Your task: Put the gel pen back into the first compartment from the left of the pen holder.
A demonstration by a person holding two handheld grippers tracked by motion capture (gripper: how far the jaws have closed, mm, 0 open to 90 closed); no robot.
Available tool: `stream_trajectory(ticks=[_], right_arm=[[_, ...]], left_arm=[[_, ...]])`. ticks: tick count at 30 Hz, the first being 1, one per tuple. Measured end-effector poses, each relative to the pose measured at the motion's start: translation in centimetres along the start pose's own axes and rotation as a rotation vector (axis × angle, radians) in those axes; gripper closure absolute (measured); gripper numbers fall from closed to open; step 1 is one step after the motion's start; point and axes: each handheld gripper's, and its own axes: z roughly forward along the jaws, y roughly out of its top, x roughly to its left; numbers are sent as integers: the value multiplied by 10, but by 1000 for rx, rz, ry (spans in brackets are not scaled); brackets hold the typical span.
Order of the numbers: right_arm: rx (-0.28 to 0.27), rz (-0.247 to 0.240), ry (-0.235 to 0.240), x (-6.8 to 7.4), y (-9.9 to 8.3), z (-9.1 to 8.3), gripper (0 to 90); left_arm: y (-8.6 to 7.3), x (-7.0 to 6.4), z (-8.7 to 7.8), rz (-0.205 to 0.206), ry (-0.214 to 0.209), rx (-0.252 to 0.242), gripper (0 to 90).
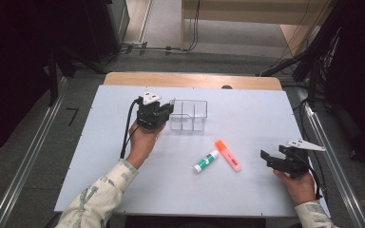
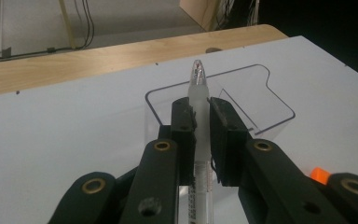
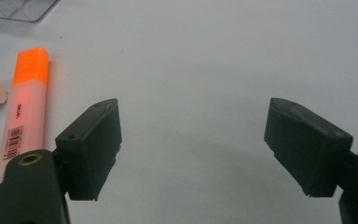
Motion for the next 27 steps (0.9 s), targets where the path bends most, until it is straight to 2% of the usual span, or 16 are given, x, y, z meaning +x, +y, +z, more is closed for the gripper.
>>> stream_trajectory(ticks=[13, 27], right_arm=[[1, 1, 5, 0, 0, 1, 175], [3, 2, 9, 1, 1, 1, 175]], left_arm=[[16, 5, 16, -15, 15, 25, 817], [34, 1, 26, -11, 28, 27, 817]])
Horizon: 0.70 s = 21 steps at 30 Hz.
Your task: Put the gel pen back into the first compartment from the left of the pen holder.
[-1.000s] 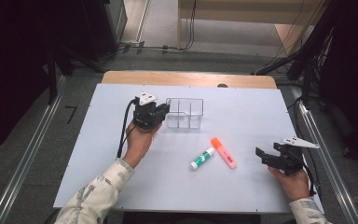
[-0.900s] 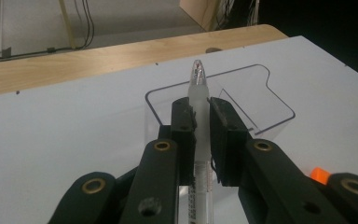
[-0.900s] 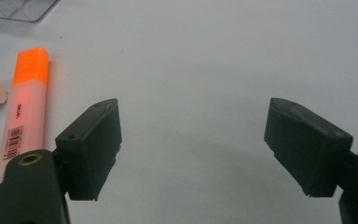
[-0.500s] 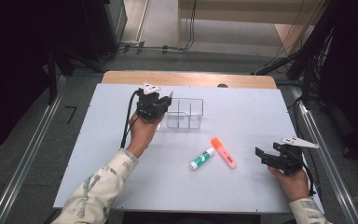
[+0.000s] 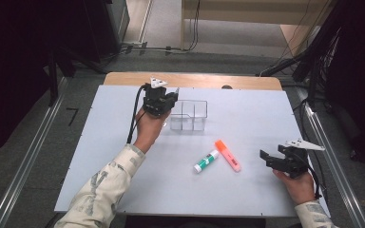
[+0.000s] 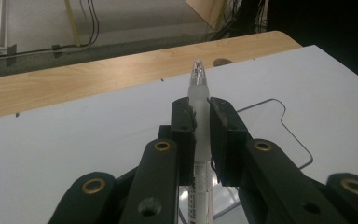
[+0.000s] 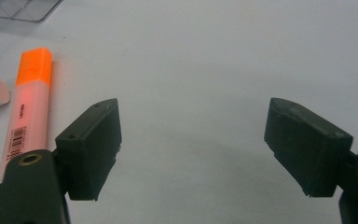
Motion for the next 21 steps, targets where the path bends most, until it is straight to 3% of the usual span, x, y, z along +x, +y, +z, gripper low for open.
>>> stream_trajectory(ticks=[21], right_arm=[[-3, -10, 9, 1, 1, 1, 176]], left_arm=[[16, -4, 19, 15, 19, 2, 817]])
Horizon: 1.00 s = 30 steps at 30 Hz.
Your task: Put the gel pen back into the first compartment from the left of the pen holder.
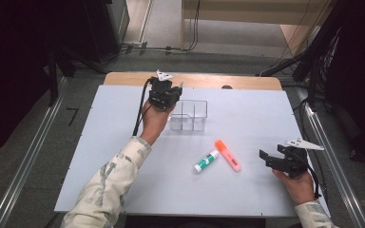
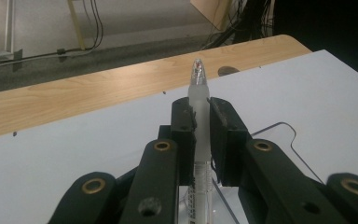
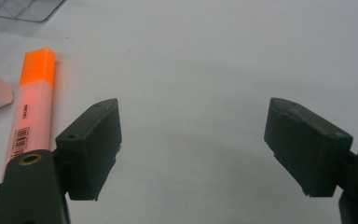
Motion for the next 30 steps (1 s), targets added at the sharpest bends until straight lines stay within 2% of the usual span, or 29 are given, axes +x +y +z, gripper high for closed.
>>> stream_trajectory(ticks=[14, 19, 22, 30], right_arm=[[-1, 4, 4, -1, 0, -1, 176], [-1, 3, 5, -1, 0, -1, 176], [-1, 2, 5, -1, 0, -1, 176], [0, 2, 4, -1, 0, -1, 176]], left_arm=[[18, -1, 11, 6, 24, -5, 816], [23, -1, 16, 23, 32, -3, 817], [26, 0, 19, 8, 32, -8, 816], [28, 0, 26, 9, 33, -8, 815]])
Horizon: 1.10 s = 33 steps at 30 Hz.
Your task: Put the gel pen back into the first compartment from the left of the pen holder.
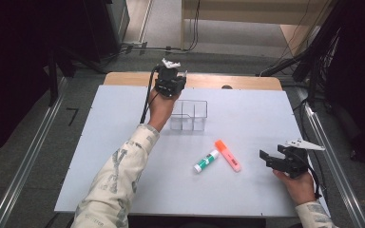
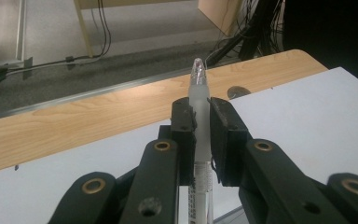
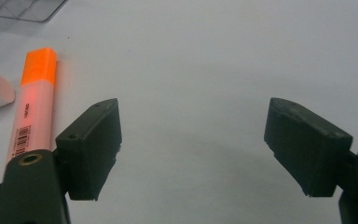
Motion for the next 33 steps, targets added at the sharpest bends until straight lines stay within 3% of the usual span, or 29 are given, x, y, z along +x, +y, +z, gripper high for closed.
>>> stream_trajectory(ticks=[15, 33], right_arm=[[6, -2, 2, 0, 0, 1, 176], [15, -6, -1, 0, -1, 3, 176]], left_arm=[[-5, -2, 1, 29, 1, 8, 808], [-23, 4, -6, 3, -22, 17, 783]])
